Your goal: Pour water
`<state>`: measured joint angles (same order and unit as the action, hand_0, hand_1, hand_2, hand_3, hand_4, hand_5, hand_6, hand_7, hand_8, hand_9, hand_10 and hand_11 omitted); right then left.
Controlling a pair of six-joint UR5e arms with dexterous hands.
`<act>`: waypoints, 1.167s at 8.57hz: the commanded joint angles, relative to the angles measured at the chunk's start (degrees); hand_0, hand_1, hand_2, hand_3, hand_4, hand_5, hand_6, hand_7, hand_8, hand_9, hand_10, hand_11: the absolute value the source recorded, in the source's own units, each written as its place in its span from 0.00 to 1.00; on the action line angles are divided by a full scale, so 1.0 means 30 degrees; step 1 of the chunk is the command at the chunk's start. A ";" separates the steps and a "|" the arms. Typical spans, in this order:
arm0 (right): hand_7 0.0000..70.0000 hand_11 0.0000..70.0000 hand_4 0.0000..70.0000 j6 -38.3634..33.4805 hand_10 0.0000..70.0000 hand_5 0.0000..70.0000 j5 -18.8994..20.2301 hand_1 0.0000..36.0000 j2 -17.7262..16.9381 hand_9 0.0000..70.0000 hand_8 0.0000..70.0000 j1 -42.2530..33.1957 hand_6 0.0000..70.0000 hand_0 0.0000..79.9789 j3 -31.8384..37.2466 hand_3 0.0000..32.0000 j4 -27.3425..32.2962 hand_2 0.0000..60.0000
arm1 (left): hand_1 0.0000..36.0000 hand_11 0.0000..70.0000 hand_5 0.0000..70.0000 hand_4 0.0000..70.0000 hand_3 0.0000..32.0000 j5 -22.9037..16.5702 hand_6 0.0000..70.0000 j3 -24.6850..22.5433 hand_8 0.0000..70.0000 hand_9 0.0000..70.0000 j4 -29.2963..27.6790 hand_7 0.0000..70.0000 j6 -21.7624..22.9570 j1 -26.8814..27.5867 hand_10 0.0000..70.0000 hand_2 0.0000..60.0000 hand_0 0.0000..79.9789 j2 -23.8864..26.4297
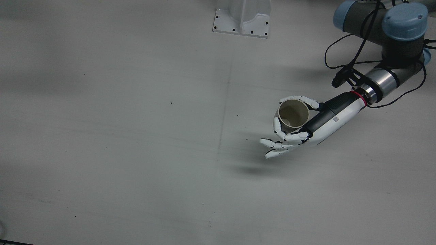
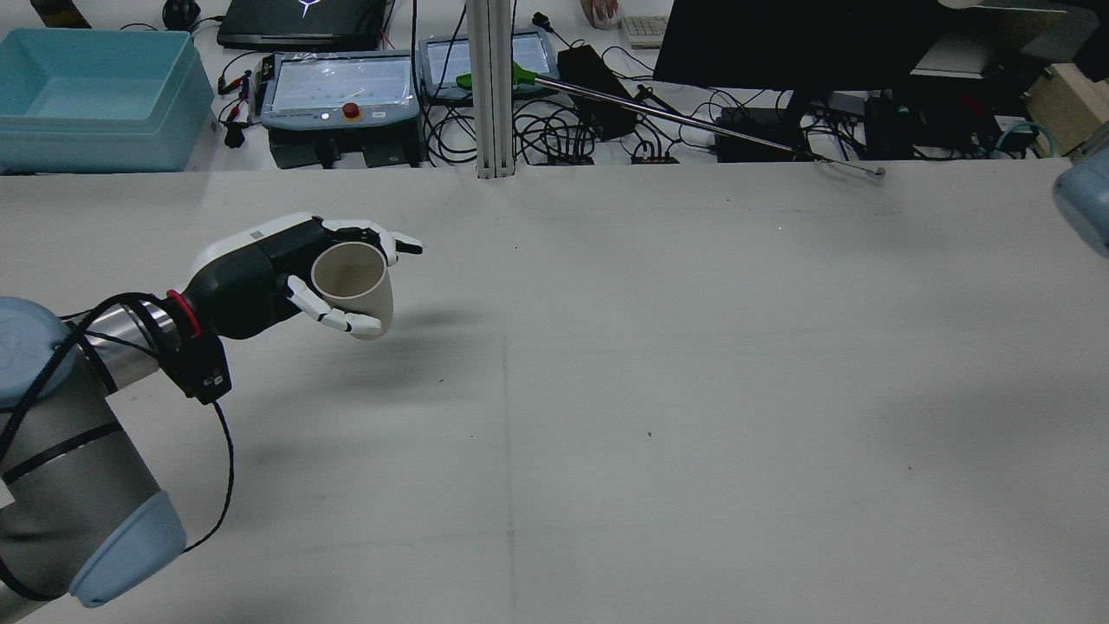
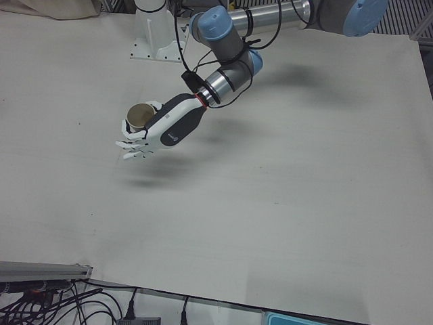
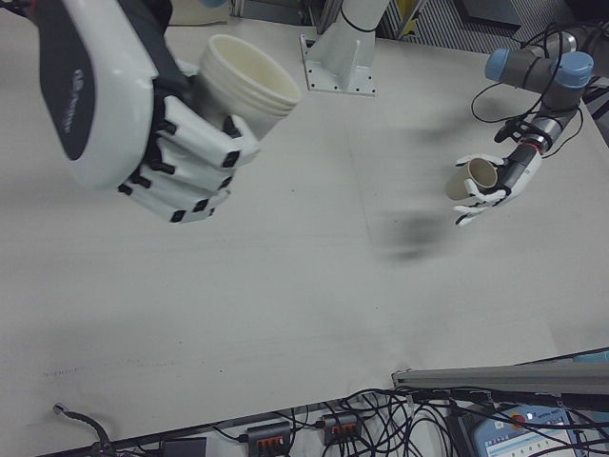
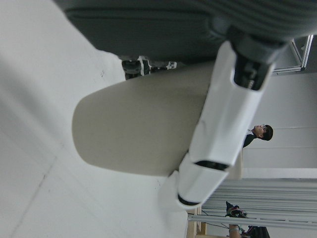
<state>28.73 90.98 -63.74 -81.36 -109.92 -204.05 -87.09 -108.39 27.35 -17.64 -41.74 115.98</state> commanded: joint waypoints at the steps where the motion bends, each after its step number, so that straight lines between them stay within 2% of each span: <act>1: 1.00 0.82 1.00 0.5957 0.56 1.00 -0.1552 1.00 0.3457 0.97 0.77 0.4222 1.00 1.00 -0.1847 0.00 -0.4336 1.00 | 1.00 0.17 1.00 1.00 0.00 0.0346 0.34 0.2284 0.16 0.14 0.1631 0.32 -0.1238 0.3152 0.09 1.00 1.00 0.4279; 2: 1.00 0.79 1.00 0.7576 0.54 1.00 -0.2631 1.00 0.3781 0.94 0.75 0.6531 1.00 1.00 -0.2145 0.00 -0.4984 1.00 | 1.00 0.17 1.00 1.00 0.00 0.1219 0.34 0.2552 0.16 0.14 0.1954 0.32 -0.1238 0.3769 0.09 1.00 1.00 0.4958; 3: 1.00 0.81 1.00 0.8955 0.55 1.00 -0.3599 1.00 0.3813 0.94 0.75 0.8323 1.00 1.00 -0.2148 0.00 -0.5107 1.00 | 1.00 0.17 1.00 1.00 0.00 0.1459 0.34 0.2961 0.16 0.14 0.2044 0.32 -0.1238 0.4036 0.09 1.00 1.00 0.5545; 4: 1.00 0.79 1.00 0.9926 0.54 1.00 -0.4044 1.00 0.3814 0.91 0.73 0.9588 1.00 1.00 -0.2119 0.00 -0.5166 1.00 | 1.00 0.18 1.00 1.00 0.00 0.1491 0.36 0.3255 0.16 0.15 0.2074 0.32 -0.1238 0.4097 0.09 1.00 1.00 0.5899; 6: 1.00 0.74 1.00 1.0726 0.50 1.00 -0.4458 1.00 0.3466 0.86 0.70 1.0129 1.00 1.00 -0.2321 0.00 -0.5781 1.00 | 1.00 0.18 1.00 1.00 0.00 0.1491 0.36 0.3230 0.16 0.15 0.2074 0.32 -0.1035 0.3981 0.09 1.00 1.00 0.6020; 7: 1.00 0.72 1.00 1.0495 0.48 1.00 -0.4603 1.00 0.2737 0.84 0.69 0.9577 1.00 1.00 -0.3716 0.00 -0.5753 1.00 | 1.00 0.18 1.00 1.00 0.00 0.1520 0.36 0.2997 0.17 0.15 0.1755 0.32 -0.0888 0.3748 0.09 1.00 1.00 0.5816; 8: 1.00 0.73 1.00 0.9477 0.48 1.00 -0.4721 1.00 0.2527 0.81 0.68 0.8760 1.00 1.00 -0.3991 0.00 -0.5724 1.00 | 1.00 0.18 1.00 1.00 0.00 0.1520 0.35 0.2907 0.16 0.15 0.1259 0.32 -0.0162 0.3601 0.10 1.00 1.00 0.5234; 10: 1.00 0.88 1.00 0.5761 0.60 1.00 -0.5511 1.00 0.0455 0.87 0.71 0.7064 1.00 1.00 -0.4052 0.00 -0.5578 1.00 | 1.00 0.20 1.00 1.00 0.00 0.1783 0.31 0.1947 0.15 0.14 -0.0086 0.30 0.0402 0.2899 0.11 1.00 1.00 0.2637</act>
<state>55.62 76.41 -56.72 -54.79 -121.21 -221.15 -82.36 -99.76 30.99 -18.28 -31.19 131.09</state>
